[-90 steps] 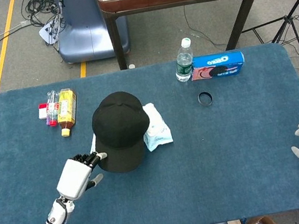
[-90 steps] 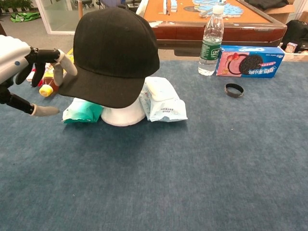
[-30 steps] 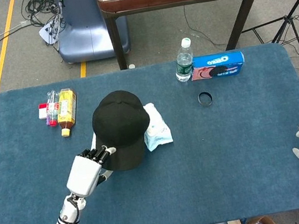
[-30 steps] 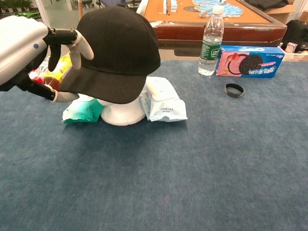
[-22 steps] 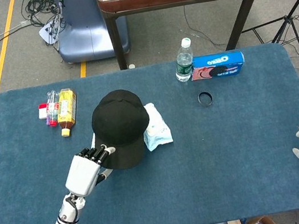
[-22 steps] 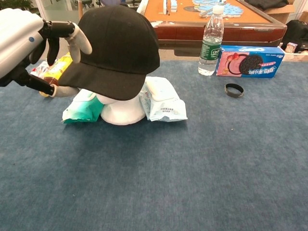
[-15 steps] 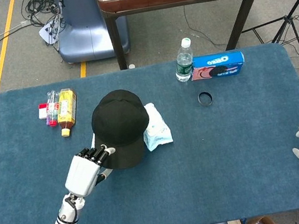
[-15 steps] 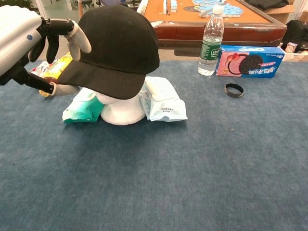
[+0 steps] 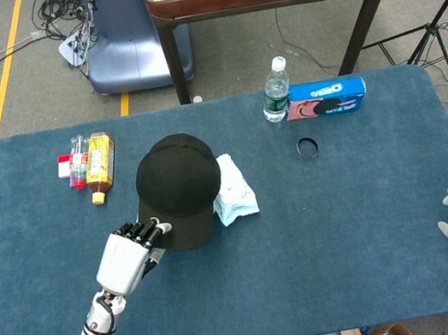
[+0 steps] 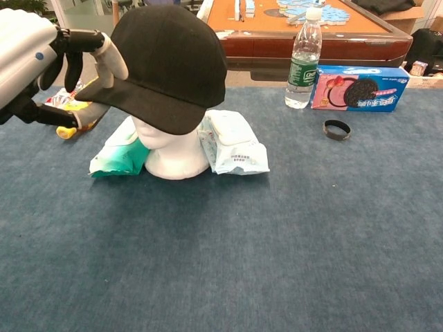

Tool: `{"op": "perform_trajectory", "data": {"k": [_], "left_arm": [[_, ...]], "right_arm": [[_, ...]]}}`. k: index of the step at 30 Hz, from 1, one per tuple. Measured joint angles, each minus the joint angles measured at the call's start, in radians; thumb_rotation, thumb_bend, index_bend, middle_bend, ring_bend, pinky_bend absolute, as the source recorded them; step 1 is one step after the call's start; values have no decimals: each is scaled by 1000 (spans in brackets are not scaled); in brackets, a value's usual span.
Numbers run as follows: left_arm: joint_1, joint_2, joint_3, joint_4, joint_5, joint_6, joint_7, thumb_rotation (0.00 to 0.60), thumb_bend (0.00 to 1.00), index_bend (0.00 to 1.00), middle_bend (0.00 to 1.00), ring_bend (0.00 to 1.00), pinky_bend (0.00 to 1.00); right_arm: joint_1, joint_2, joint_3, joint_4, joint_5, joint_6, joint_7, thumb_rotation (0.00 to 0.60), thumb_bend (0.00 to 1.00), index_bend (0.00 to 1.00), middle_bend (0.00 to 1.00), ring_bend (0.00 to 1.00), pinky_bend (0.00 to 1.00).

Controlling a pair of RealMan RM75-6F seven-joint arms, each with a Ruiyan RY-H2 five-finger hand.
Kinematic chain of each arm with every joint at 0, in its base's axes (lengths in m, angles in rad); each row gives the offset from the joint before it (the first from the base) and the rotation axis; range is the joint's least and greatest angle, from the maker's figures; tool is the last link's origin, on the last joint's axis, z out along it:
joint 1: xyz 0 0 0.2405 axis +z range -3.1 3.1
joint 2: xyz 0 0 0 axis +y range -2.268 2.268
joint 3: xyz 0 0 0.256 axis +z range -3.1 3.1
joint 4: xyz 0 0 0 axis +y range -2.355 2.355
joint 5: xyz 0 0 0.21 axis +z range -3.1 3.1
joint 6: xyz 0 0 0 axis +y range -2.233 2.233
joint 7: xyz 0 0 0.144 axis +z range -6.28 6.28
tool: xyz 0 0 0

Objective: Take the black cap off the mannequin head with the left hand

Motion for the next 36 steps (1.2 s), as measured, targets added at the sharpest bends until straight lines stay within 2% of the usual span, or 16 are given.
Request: {"op": "perform_trajectory", "data": {"k": [7, 17, 36], "left_arm": [[0, -1, 3, 5, -3, 2, -2, 600, 545, 482, 524, 657, 738], [-6, -10, -2, 21, 7, 22, -10, 600, 577, 582, 550, 676, 758], [-48, 16, -65, 3, 9, 42, 21, 600, 599, 606, 562, 690, 775]], "right_arm": [[0, 0, 0, 0, 1, -1, 0, 600, 225, 480, 389, 341, 382], [0, 0, 0, 1, 0, -1, 0, 600, 226, 480, 389, 341, 382], [-1, 0, 0, 1, -1, 2, 4, 600, 226, 480, 389, 341, 382]]}}
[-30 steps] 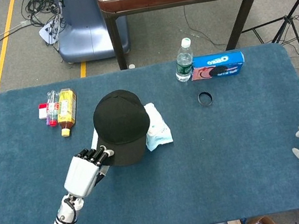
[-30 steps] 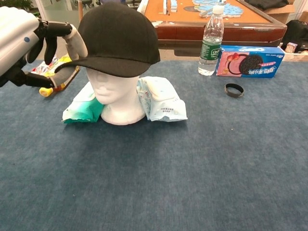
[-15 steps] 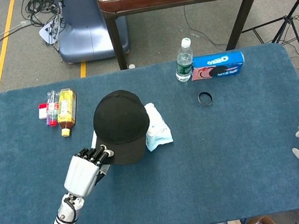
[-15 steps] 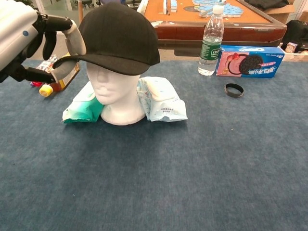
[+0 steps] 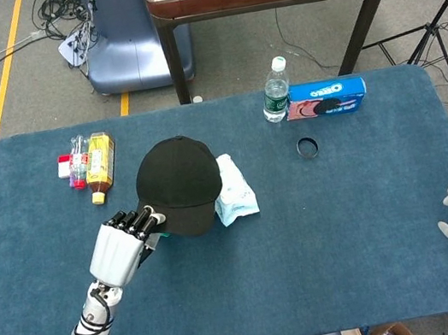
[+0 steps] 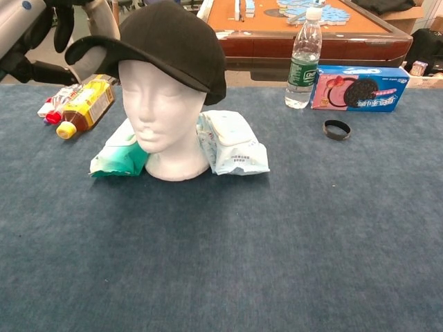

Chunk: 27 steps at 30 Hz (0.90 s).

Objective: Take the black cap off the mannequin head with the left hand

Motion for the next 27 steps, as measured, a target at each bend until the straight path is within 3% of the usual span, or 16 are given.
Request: {"op": "perform_trajectory", "data": {"k": [27], "left_arm": [[-65, 80, -80, -67, -67, -68, 98, 600, 599, 608, 562, 691, 775]], "right_arm": [[3, 1, 3, 2, 9, -10, 0, 600, 226, 480, 389, 341, 382]]}}
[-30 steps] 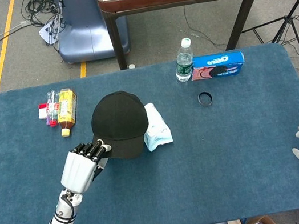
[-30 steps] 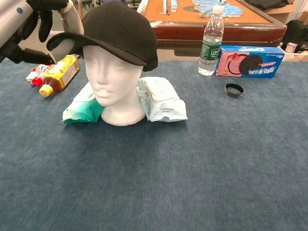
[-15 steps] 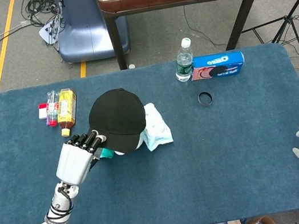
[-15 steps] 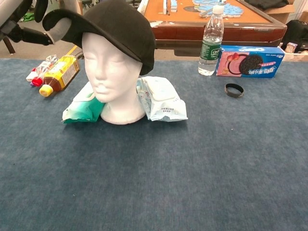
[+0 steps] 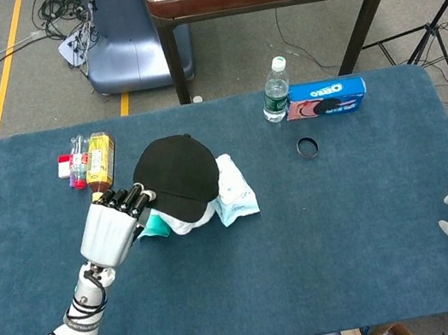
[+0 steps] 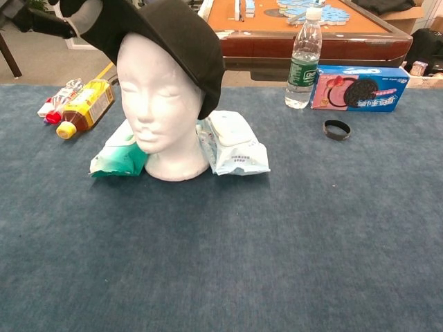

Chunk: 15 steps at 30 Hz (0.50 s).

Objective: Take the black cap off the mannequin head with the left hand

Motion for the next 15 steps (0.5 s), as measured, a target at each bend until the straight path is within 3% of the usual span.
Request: {"op": "perform_trajectory", "data": {"k": [15], "left_arm": [[-63, 28, -95, -29, -139, -84, 33, 600, 600, 608, 562, 691, 776]], "right_arm": [[5, -1, 0, 1, 5, -12, -8, 600, 225, 480, 389, 341, 382]]}}
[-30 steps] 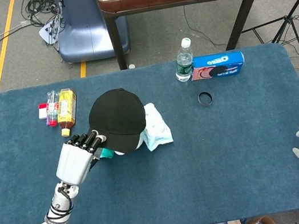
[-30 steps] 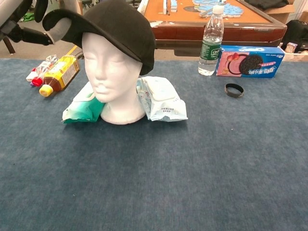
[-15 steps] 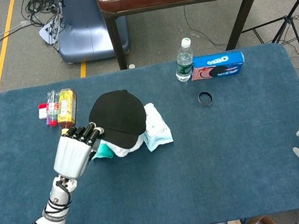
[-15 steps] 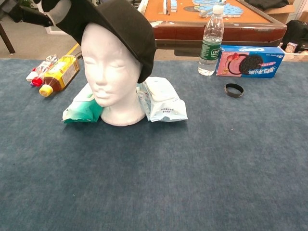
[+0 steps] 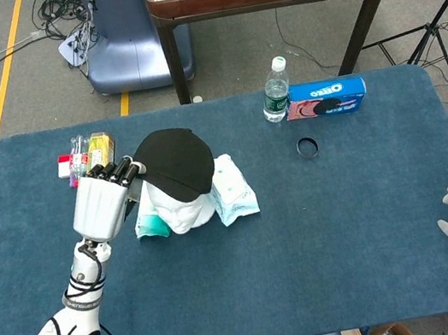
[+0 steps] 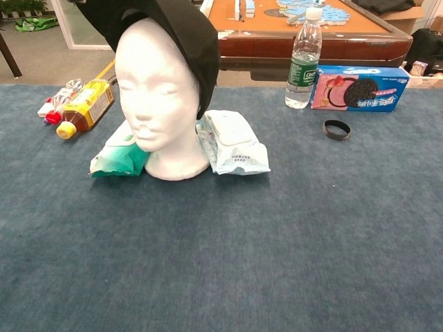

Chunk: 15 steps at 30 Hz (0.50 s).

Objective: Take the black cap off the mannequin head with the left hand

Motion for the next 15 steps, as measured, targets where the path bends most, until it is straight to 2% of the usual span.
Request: {"op": "perform_trajectory", "data": {"k": [15], "left_arm": [[-61, 11, -69, 27, -114, -40, 34, 600, 599, 608, 562, 691, 776]], "right_arm": [[2, -1, -5, 0, -10, -1, -4, 600, 226, 480, 389, 341, 382]]}}
